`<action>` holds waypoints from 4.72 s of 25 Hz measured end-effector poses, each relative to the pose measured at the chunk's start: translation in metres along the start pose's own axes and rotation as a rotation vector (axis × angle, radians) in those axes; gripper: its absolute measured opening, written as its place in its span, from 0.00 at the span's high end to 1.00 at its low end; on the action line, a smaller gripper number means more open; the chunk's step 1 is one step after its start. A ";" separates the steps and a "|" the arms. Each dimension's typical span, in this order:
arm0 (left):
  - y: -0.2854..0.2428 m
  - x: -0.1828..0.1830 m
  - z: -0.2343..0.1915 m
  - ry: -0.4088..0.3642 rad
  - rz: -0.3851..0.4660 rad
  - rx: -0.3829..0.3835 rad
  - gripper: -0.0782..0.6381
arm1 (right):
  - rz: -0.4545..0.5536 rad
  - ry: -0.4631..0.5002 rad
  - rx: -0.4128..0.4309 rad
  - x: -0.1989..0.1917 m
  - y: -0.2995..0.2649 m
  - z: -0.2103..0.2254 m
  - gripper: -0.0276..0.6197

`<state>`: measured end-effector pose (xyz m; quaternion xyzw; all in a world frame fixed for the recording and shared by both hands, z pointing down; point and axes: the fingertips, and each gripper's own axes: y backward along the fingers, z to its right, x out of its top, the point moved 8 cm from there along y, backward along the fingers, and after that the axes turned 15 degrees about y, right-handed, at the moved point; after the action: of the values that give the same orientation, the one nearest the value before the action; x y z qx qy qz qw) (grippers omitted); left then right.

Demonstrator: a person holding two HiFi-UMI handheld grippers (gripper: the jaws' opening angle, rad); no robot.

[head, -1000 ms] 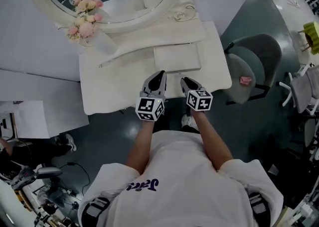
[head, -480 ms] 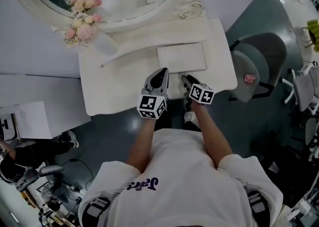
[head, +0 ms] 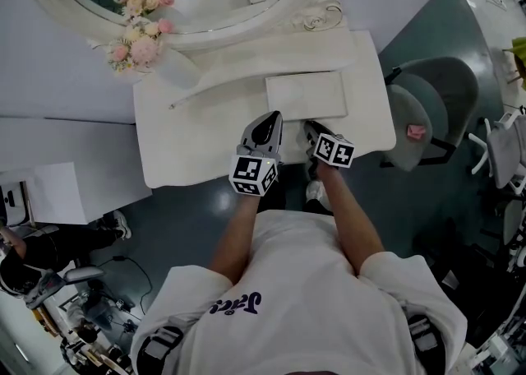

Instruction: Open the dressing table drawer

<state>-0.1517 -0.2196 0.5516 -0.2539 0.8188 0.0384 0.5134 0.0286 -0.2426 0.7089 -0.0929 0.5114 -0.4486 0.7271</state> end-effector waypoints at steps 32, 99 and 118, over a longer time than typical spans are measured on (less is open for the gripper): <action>0.017 -0.015 0.024 -0.001 0.011 -0.006 0.87 | -0.052 0.056 0.000 -0.036 0.037 -0.010 0.85; 0.050 0.034 0.059 -0.088 0.155 0.034 0.87 | 0.324 0.551 0.015 0.082 0.156 -0.106 0.91; 0.074 0.095 0.093 -0.154 0.296 0.015 0.87 | 0.605 0.746 -0.100 0.164 0.225 -0.151 0.94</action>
<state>-0.1415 -0.1610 0.4113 -0.1227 0.8060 0.1267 0.5651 0.0415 -0.1862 0.3978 0.1923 0.7623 -0.1944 0.5867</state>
